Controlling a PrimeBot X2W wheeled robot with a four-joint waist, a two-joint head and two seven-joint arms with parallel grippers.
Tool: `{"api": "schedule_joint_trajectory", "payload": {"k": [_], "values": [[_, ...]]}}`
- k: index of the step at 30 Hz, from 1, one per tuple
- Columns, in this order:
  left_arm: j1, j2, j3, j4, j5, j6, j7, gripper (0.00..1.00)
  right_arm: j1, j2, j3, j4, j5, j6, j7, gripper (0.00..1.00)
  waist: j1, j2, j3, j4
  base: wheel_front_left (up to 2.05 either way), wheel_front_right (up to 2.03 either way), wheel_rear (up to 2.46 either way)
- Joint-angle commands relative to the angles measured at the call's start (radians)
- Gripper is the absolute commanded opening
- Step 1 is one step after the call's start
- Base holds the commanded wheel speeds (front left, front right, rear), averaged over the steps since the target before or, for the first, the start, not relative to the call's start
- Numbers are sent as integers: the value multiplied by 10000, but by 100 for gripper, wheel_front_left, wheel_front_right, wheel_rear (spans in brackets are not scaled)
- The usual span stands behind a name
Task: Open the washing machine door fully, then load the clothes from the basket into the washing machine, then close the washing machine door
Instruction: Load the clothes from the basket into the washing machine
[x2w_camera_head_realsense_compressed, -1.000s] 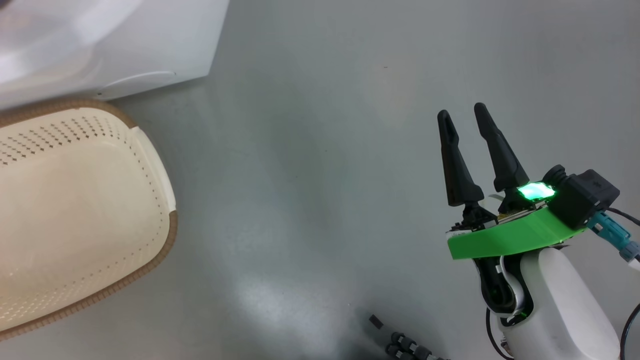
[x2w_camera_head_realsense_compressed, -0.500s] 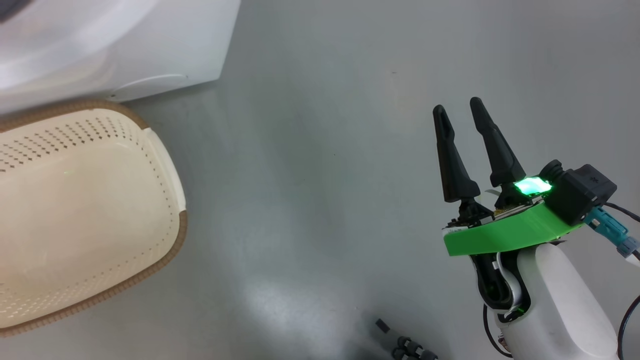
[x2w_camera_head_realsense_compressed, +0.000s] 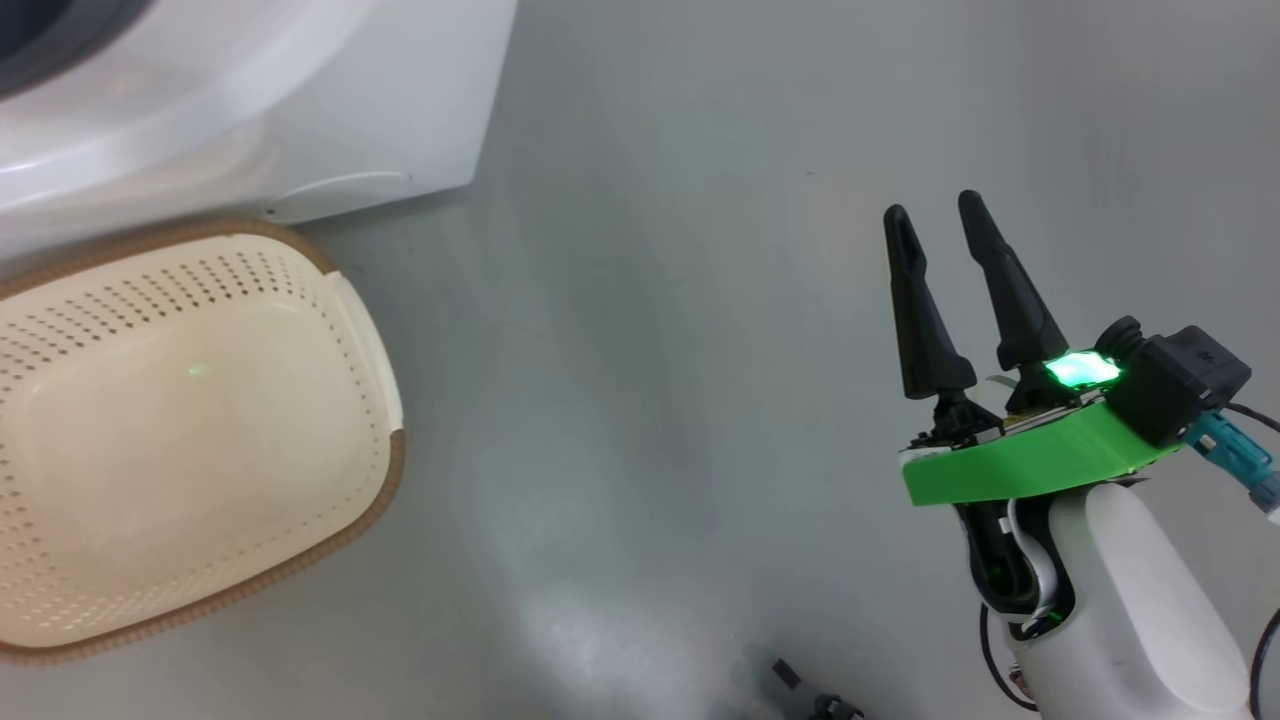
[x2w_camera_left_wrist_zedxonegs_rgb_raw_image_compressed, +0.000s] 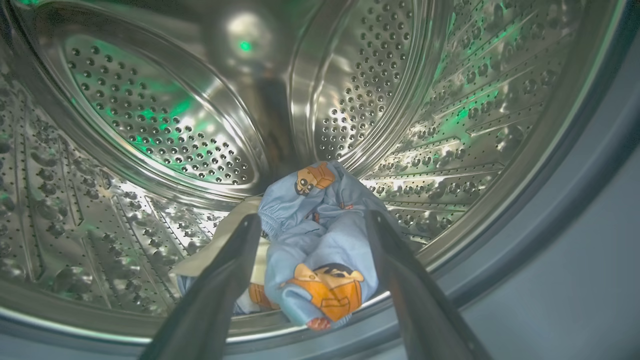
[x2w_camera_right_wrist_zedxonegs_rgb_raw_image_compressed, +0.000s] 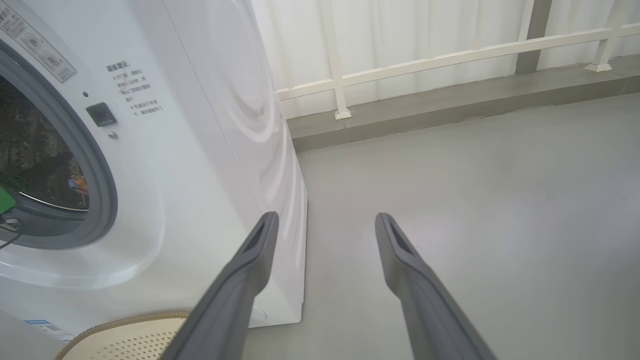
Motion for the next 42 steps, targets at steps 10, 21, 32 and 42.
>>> {"api": "schedule_joint_trajectory", "payload": {"k": [10,21,32,42], "values": [[1810,-289,1219,-2261,-207,126,-52,100,102,-460,-15,-190,-155,44,-78,100,0,-1,-613,538,0,0,0],[3955,-1210,2086,-4220,492,135,-53,100,274,-898,-123,-119,-192,44,-78,100,0,-1,-1362,1155,0,0,0],[5915,-2128,2692,-5376,888,48,-53,100,680,-1311,-284,3,-163,44,-78,100,0,-1,-2271,1719,0,0,0],[7514,-2728,2898,-6117,1177,-12,-53,100,1364,-1597,-477,118,-92,44,-78,100,0,-1,-3148,2085,0,0,0]]}}
